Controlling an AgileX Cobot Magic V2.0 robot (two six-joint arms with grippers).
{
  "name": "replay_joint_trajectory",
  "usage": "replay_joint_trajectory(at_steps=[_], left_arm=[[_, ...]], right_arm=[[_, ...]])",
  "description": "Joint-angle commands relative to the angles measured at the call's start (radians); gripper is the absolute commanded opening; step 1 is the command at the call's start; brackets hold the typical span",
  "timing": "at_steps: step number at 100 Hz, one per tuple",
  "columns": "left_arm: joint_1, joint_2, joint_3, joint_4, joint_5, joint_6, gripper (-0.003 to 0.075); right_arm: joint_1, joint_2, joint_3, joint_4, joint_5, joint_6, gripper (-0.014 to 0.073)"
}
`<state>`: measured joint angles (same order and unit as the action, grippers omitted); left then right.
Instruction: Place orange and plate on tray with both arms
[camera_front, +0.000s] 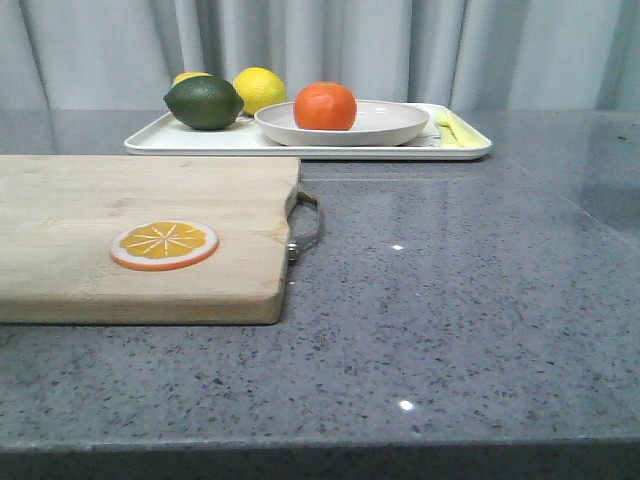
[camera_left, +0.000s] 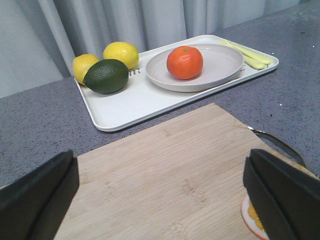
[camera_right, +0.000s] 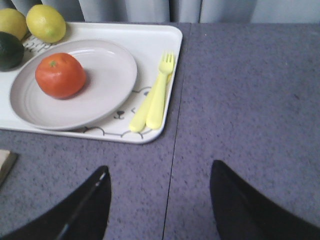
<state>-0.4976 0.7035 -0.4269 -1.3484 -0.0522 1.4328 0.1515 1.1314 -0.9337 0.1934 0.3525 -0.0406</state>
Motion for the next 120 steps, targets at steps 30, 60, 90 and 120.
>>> replay_joint_trajectory(at_steps=[30, 60, 90, 120], left_arm=[[0.002, -0.005, -0.026, -0.006, -0.021, 0.001, 0.0643], [0.002, -0.005, -0.026, -0.006, -0.021, 0.001, 0.0643], [0.002, -0.005, -0.026, -0.006, -0.021, 0.001, 0.0642], [0.002, -0.005, -0.026, -0.006, -0.021, 0.001, 0.0377]], right_arm=[[-0.006, -0.398, 0.355, -0.005, -0.243, -0.013, 0.0446], [-0.006, -0.645, 0.459, -0.013, -0.225, -0.013, 0.0446], [-0.006, -0.793, 0.477, -0.061, -0.141, -0.013, 0.0426], [-0.006, -0.809, 0.477, -0.061, -0.179, -0.013, 0.0108]])
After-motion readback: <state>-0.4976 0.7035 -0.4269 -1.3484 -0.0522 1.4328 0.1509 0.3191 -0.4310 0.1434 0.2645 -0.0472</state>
